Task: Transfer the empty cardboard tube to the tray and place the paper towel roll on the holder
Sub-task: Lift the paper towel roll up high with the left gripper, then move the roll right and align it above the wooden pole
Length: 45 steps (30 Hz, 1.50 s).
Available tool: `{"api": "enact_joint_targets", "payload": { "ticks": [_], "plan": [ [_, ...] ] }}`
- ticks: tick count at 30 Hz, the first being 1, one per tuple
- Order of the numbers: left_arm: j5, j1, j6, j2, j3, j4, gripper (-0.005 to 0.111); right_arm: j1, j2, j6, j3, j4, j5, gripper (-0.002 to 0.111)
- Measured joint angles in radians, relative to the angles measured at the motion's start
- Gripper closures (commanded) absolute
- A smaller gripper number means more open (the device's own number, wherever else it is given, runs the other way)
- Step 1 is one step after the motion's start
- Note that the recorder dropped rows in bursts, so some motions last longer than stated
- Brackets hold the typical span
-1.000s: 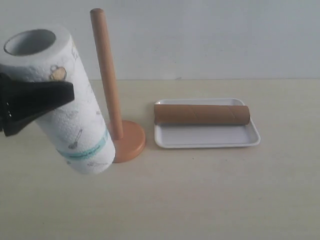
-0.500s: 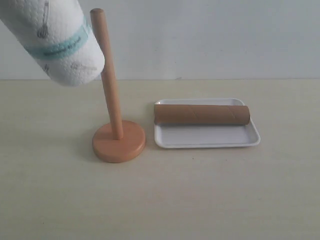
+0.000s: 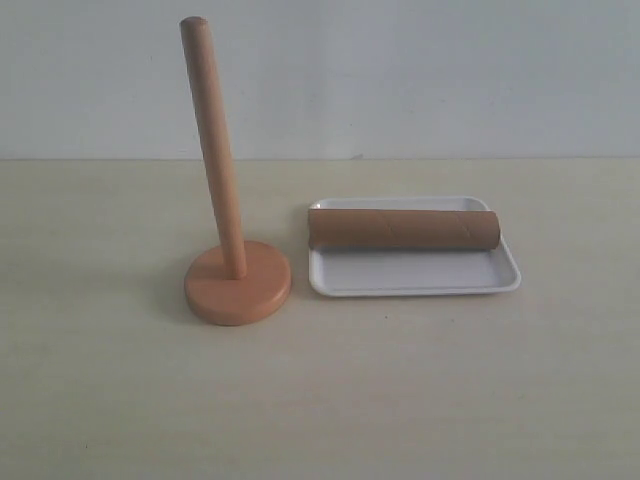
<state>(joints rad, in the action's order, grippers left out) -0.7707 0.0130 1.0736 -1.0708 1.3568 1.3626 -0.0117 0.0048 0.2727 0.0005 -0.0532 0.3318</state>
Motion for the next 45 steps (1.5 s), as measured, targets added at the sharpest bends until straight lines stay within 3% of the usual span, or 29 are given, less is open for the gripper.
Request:
{"api": "enact_joint_targets", "payload": {
  "ticks": [10,22,32,45],
  "plan": [
    [-0.055,0.000,-0.089,-0.248,0.162,-0.101,0.103,0.000,0.000,0.000,0.000,0.000,0.000,0.108],
    [-0.135,0.000,-0.164,-0.377,0.355,-0.111,0.103,0.000,0.000,0.000,0.000,0.000,0.000,0.108],
    [-0.214,0.000,-0.181,-0.445,0.381,-0.135,0.103,0.000,0.000,0.000,0.000,0.000,0.000,0.108],
    [-0.219,0.000,-0.171,-0.472,0.385,-0.140,0.103,0.000,0.000,0.000,0.000,0.000,0.000,0.108]
  ]
}}
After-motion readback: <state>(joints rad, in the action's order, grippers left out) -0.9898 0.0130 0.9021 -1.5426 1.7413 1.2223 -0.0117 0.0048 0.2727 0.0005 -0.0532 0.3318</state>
